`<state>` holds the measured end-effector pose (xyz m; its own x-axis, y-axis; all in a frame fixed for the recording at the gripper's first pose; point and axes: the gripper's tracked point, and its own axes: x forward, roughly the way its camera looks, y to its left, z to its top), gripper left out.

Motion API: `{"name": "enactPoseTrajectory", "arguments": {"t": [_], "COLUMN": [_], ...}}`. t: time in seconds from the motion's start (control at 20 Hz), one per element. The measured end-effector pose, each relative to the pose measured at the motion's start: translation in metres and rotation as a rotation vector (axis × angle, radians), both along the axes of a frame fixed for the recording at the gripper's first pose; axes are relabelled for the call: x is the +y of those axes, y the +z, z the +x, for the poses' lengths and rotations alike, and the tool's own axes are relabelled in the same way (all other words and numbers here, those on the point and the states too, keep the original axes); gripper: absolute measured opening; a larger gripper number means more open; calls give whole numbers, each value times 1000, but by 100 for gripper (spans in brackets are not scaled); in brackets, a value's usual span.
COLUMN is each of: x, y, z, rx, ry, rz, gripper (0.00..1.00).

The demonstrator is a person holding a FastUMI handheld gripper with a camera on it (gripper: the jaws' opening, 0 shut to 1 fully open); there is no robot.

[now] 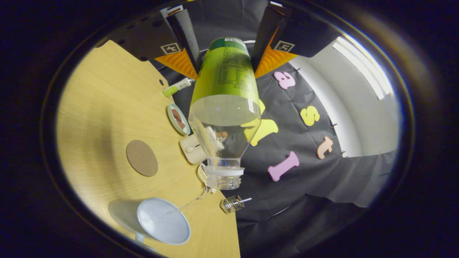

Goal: Take the bottle from table, then pour the juice into the cup, finally place the bottle on the coaster

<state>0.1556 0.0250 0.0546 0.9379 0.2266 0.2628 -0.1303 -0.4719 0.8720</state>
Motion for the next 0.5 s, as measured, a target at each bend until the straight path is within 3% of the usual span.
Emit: {"name": "enactPoseTrajectory", "arguments": {"t": [0.5], "x": [-10], "y": [14], "z": [-2], "rx": [-23], "ry": [-6], "rz": [50], "gripper": [78]}}
